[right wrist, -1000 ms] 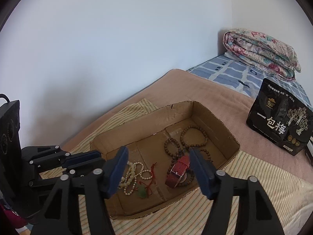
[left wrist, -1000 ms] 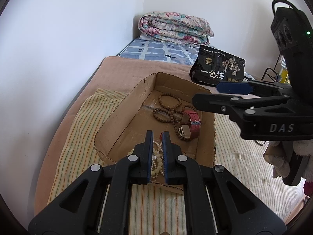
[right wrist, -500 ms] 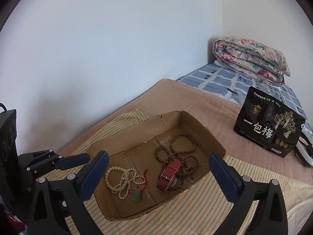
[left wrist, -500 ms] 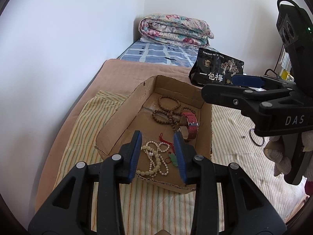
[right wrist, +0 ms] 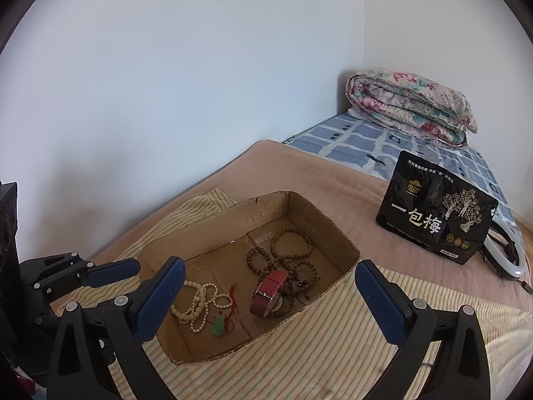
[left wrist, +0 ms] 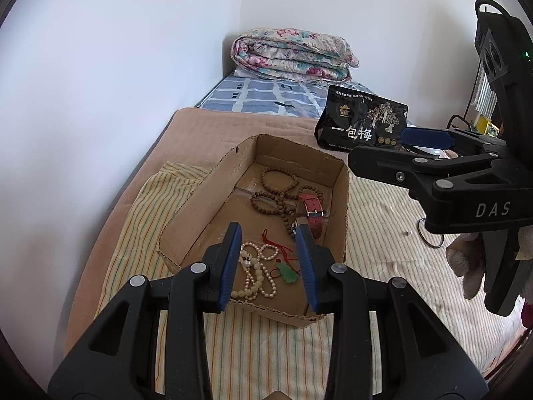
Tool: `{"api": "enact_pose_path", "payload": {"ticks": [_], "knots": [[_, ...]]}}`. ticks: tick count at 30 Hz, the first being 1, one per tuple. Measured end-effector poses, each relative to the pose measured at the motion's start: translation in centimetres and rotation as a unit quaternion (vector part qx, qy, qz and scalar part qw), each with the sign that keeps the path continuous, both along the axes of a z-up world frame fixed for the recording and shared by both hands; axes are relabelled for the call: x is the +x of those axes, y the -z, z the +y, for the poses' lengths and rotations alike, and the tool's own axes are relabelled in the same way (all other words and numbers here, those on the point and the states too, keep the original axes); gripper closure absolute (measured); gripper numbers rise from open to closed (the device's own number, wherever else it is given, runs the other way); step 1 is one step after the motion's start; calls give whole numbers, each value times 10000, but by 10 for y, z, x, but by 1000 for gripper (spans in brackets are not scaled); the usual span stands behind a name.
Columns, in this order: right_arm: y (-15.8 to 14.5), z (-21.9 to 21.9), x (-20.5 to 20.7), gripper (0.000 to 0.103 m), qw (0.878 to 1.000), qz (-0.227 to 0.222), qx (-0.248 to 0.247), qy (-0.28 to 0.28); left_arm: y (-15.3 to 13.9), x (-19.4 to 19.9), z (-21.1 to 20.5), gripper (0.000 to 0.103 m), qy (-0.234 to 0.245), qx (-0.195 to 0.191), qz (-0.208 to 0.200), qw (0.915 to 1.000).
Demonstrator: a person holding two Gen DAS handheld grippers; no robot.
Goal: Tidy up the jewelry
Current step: 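Withdraw both open tools from the box toward the bangle and earring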
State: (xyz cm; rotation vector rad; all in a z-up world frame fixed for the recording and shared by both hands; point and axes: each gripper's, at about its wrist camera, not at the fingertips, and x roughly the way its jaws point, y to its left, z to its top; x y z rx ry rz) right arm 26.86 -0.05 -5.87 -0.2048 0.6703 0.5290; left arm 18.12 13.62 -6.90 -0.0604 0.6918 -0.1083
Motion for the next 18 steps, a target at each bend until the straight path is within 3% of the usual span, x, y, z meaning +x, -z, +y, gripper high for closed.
{"api": "enact_pose_path", "payload": {"ticks": [18], "knots": [[-14, -37, -29, 0, 9989, -440, -154, -6, -21, -15, -37, 69, 241, 170, -177, 9994]]}}
